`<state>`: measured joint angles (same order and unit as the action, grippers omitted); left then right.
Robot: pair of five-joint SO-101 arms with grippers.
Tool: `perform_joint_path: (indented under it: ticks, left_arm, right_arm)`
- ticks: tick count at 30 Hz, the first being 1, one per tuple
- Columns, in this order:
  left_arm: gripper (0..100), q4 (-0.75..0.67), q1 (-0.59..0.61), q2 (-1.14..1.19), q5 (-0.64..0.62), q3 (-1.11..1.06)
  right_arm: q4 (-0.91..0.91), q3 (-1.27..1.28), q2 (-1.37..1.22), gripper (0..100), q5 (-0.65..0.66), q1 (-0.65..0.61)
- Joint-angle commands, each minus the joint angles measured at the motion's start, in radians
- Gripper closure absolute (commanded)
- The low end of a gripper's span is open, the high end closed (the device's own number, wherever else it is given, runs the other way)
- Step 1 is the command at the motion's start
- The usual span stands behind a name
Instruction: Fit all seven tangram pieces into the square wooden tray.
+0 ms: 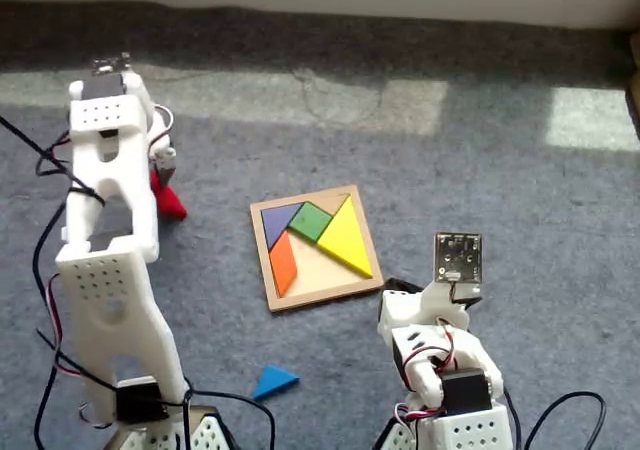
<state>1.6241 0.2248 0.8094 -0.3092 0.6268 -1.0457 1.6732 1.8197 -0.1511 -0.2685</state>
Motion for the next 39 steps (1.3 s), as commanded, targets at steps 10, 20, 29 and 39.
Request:
perform_joint_path:
  ticks: [10,20,29,39]
  left_arm:
    - [99,0.132,-0.073,0.010,0.023,0.074]
    - [99,0.137,-0.131,-0.156,0.048,-0.012]
    - [100,0.129,-0.384,-0.611,0.160,-0.367]
    - [100,-0.092,-0.535,-0.780,0.539,-0.645]
  right_arm:
    - [0.002,0.140,0.012,99.3,0.011,0.015]
    - [0.002,0.140,0.012,99.3,0.011,0.015]
    - [0.002,0.140,0.012,99.3,0.011,0.015]
    - [0.010,0.140,0.013,99.3,0.011,0.071]
